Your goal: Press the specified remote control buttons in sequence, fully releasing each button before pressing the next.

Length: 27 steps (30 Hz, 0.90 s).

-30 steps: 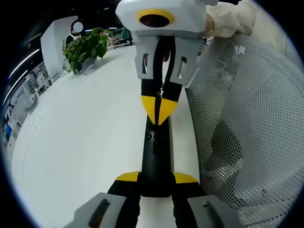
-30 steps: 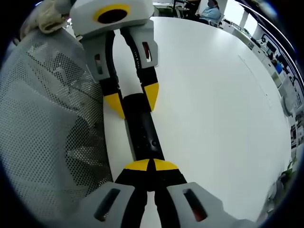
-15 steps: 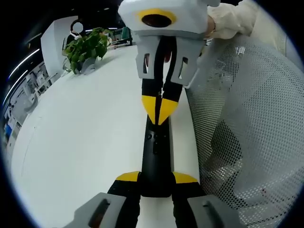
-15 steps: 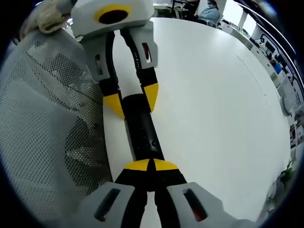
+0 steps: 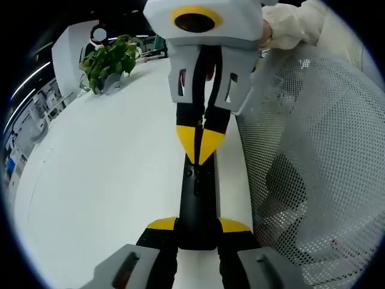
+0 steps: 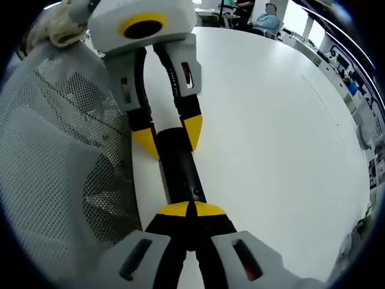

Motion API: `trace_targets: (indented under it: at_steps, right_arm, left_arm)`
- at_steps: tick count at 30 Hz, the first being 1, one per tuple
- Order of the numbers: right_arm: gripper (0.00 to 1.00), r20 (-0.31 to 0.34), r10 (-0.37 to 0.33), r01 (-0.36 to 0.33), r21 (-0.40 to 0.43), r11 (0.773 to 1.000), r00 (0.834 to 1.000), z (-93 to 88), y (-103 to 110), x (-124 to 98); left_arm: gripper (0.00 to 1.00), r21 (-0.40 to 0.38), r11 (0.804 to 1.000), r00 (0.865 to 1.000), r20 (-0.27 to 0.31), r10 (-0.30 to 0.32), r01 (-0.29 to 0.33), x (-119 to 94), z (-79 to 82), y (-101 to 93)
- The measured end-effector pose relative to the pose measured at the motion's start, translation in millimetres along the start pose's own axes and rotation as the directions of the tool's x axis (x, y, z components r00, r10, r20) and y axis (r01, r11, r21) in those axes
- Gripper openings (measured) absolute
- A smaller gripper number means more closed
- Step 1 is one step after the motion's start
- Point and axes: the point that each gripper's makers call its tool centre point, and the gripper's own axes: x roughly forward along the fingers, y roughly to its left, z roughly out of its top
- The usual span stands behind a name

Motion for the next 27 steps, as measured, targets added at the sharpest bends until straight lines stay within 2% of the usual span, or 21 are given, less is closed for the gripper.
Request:
trace_targets:
  at_steps: [7,11,15,19,27]
  right_arm:
    - [0.00,-0.009,-0.002,0.002,-0.005,1.000,1.000,0.0,0.1,0.9]
    - [0.00,-0.008,0.002,-0.002,0.021,1.000,1.000,-0.4,0.0,0.8]
    - [0.00,-0.007,-0.006,0.006,0.004,1.000,1.000,-0.4,0.7,0.7]
    - [0.00,0.004,-0.003,0.003,0.022,1.000,1.000,-0.5,0.3,0.2]
    - [0.00,0.026,-0.018,0.018,0.000,1.000,0.999,-3.7,3.7,-2.0]
  left_arm:
    - [0.25,0.001,1.000,1.000,0.000,-0.001,0.001,0.3,0.3,0.4]
    - [0.25,0.002,1.000,1.000,0.000,-0.001,0.001,0.3,0.4,0.4]
    - [0.25,0.001,1.000,1.000,0.000,-0.001,0.001,0.3,0.3,0.3]
    - [0.25,-0.001,1.000,1.000,0.001,-0.001,0.001,0.2,0.1,0.2]
    - [0.25,-0.006,1.000,1.000,-0.006,0.001,-0.001,0.1,0.5,-0.3]
